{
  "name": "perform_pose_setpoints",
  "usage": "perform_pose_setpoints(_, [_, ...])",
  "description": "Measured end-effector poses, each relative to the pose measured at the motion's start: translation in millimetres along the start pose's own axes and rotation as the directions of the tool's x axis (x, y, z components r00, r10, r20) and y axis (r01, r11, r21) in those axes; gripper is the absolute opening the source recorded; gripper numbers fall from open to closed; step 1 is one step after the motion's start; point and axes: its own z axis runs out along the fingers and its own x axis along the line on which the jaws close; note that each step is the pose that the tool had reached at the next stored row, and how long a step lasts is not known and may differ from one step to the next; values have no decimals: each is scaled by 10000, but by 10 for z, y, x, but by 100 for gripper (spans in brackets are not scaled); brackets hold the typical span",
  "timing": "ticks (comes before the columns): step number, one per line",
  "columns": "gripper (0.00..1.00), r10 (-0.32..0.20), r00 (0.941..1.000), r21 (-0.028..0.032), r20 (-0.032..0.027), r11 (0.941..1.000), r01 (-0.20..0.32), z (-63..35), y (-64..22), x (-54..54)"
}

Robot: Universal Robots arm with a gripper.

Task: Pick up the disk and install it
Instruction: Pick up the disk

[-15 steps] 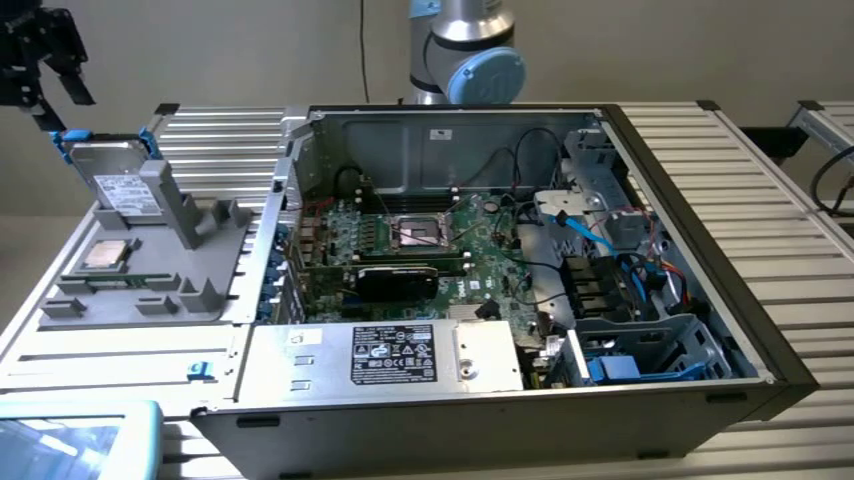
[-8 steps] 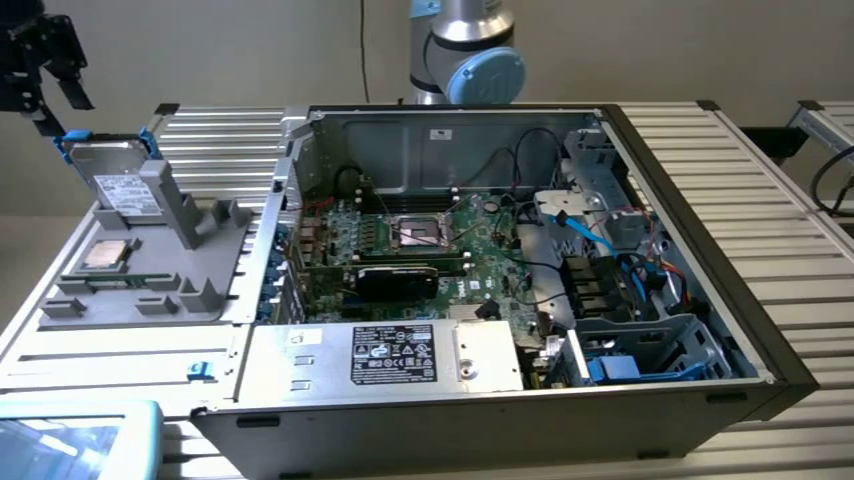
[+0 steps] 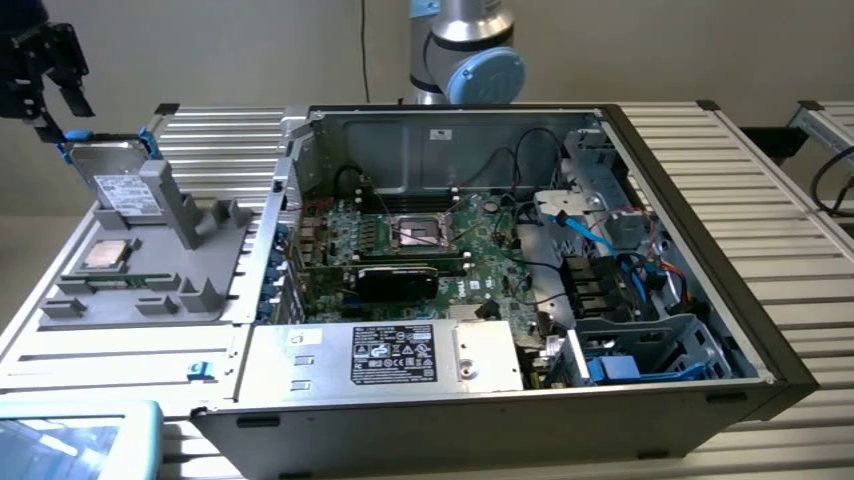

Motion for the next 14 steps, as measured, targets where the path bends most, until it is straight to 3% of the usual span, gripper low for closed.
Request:
perform_pose_setpoints(3, [66,1,10000,2,0,10000,-1,1,1,0])
perform_pose_setpoints(5, [66,3,10000,41,-12,10000,-3,20,10,-4])
perform_pose_setpoints(11, [66,-20,9998,109,-189,9999,23,75,33,-11])
perform_pose_setpoints(14, [66,-28,9998,121,-211,9999,31,122,32,-13])
